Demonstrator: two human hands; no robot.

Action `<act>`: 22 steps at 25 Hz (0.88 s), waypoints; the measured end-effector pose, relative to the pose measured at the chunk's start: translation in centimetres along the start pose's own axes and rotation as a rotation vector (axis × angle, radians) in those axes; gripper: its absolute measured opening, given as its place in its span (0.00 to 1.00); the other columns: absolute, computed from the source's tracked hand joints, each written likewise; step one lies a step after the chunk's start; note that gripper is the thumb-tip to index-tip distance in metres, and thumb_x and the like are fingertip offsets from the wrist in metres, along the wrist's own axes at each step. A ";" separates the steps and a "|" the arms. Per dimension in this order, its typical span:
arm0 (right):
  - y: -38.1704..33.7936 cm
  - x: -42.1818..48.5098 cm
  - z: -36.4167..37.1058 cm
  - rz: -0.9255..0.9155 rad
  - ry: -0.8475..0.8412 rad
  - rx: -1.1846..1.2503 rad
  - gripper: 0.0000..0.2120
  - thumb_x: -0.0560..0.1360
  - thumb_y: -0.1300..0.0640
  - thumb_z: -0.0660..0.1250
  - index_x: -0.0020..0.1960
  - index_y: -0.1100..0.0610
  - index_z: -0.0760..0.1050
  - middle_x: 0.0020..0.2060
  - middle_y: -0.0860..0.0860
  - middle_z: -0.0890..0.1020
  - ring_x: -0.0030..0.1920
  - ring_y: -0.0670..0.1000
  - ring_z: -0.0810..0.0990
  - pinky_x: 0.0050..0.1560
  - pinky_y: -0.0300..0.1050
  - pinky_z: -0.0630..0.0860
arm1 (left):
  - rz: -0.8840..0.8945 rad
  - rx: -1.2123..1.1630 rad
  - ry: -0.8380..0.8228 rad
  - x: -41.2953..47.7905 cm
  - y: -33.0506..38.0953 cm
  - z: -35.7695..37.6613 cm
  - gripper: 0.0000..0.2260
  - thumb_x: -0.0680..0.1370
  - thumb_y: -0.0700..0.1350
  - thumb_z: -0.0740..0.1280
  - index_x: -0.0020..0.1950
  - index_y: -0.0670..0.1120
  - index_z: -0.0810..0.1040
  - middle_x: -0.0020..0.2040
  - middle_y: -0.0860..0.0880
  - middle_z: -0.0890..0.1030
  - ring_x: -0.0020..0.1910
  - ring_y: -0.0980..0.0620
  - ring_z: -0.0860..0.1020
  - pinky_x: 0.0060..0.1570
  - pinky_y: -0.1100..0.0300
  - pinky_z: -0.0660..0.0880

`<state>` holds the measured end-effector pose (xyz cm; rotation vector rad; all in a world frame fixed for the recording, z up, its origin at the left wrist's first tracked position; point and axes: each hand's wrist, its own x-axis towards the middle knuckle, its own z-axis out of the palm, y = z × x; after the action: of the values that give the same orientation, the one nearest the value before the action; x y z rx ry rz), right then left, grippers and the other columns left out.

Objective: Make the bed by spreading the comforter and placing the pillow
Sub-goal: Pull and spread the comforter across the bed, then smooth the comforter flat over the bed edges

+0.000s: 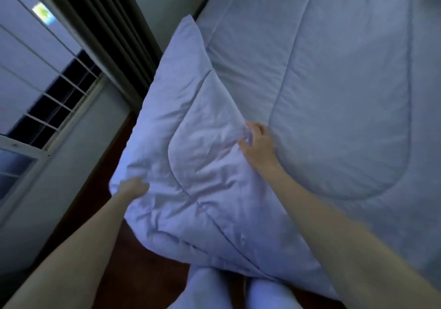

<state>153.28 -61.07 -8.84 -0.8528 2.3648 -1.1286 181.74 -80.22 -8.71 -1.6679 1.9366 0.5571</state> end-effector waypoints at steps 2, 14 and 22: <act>0.0 1.3 0.9 0.083 -0.143 -0.129 0.27 0.75 0.48 0.65 0.71 0.54 0.68 0.69 0.57 0.70 0.69 0.58 0.68 0.69 0.51 0.65 | 0.187 -0.109 0.170 2.6 3.7 -3.3 0.28 0.80 0.50 0.60 0.76 0.40 0.58 0.74 0.34 0.62 0.73 0.38 0.61 0.71 0.49 0.62; -3.9 2.8 9.9 -0.046 -0.479 -0.645 0.28 0.77 0.57 0.56 0.73 0.37 0.59 0.78 0.44 0.48 0.78 0.52 0.45 0.73 0.64 0.46 | 0.793 0.281 0.060 14.4 11.8 -7.1 0.35 0.78 0.61 0.57 0.78 0.54 0.42 0.79 0.47 0.43 0.78 0.44 0.45 0.73 0.41 0.55; -12.8 6.1 5.8 0.107 -0.048 0.043 0.14 0.76 0.64 0.63 0.58 0.56 0.80 0.58 0.51 0.82 0.58 0.47 0.78 0.56 0.28 0.67 | 0.887 -0.019 0.051 9.1 11.1 -15.7 0.16 0.80 0.48 0.60 0.67 0.49 0.74 0.66 0.48 0.76 0.64 0.47 0.74 0.64 0.56 0.69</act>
<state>156.60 -74.73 -2.67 -0.7210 2.3097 -1.0996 167.97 -95.19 -2.42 -0.7481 2.6671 0.8412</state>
